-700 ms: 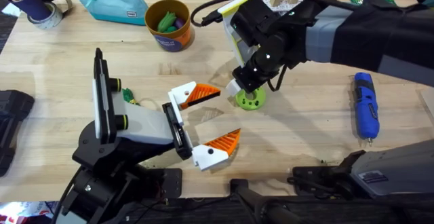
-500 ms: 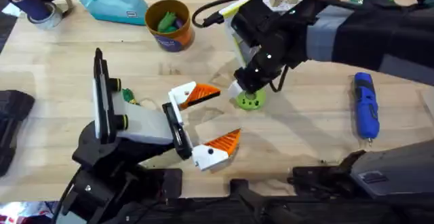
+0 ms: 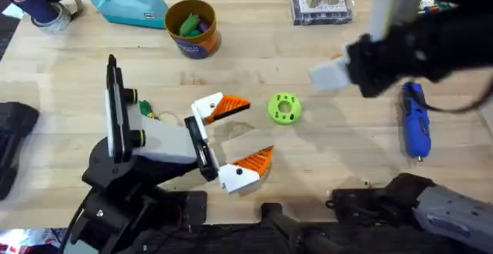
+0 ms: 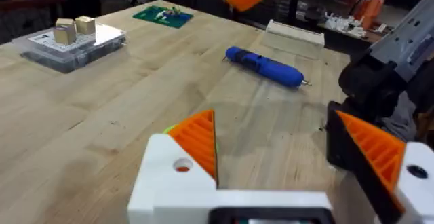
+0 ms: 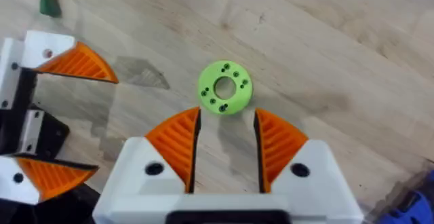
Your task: Pick up the gripper from the table and insert it into the empty holder that is missing its gripper. Then pick up a screw, insert it into the mounting hole, and use the screwdriver to tighten it. Finally, clean up the table by picking up the vegetable and placing it into the bucket.
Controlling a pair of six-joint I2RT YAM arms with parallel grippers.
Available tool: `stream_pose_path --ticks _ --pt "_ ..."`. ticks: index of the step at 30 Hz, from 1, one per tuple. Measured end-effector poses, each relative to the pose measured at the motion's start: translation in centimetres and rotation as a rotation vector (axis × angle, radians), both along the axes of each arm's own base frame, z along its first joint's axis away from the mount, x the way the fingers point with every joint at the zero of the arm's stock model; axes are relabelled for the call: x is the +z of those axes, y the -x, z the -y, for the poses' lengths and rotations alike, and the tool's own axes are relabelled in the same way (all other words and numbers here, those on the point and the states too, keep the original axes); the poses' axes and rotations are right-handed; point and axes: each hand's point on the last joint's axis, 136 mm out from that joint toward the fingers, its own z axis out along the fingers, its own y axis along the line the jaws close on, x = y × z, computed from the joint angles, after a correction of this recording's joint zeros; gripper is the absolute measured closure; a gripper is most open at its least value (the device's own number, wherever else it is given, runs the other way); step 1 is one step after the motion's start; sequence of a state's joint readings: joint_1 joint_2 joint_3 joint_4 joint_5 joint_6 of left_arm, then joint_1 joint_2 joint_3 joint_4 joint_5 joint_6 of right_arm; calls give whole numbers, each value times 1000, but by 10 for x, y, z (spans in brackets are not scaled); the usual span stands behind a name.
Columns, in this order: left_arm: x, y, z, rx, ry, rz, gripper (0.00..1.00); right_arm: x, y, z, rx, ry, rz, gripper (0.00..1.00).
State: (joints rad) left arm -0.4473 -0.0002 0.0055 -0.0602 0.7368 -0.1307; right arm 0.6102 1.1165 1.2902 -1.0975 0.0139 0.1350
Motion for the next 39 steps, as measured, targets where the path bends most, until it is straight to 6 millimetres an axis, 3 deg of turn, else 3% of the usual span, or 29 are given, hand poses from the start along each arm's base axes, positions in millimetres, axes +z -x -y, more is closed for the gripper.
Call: stream_pose_path --ticks 5,9,14,18,23,30,34,36,39 --pt "0 0 0 0 0 0 6 -12 23 17 -41 -37 17 535" --pt "0 0 0 0 0 -1 6 -46 28 20 -71 -67 16 535" --pt "0 0 0 0 0 0 6 -97 22 7 -62 -93 -23 536" --pt "0 0 0 0 0 0 6 -124 17 -1 -41 -81 -57 535" --pt "0 0 0 0 0 0 6 -143 4 -13 -2 -47 -76 535" --pt "0 0 0 0 0 0 6 -173 7 -20 39 31 -148 535" --pt "0 0 0 0 0 0 6 -175 9 -22 57 56 -141 539" --pt "0 0 0 0 0 0 6 -175 9 -23 63 61 -136 608" --pt "0 0 0 0 0 0 6 -176 9 -22 64 67 -132 628"
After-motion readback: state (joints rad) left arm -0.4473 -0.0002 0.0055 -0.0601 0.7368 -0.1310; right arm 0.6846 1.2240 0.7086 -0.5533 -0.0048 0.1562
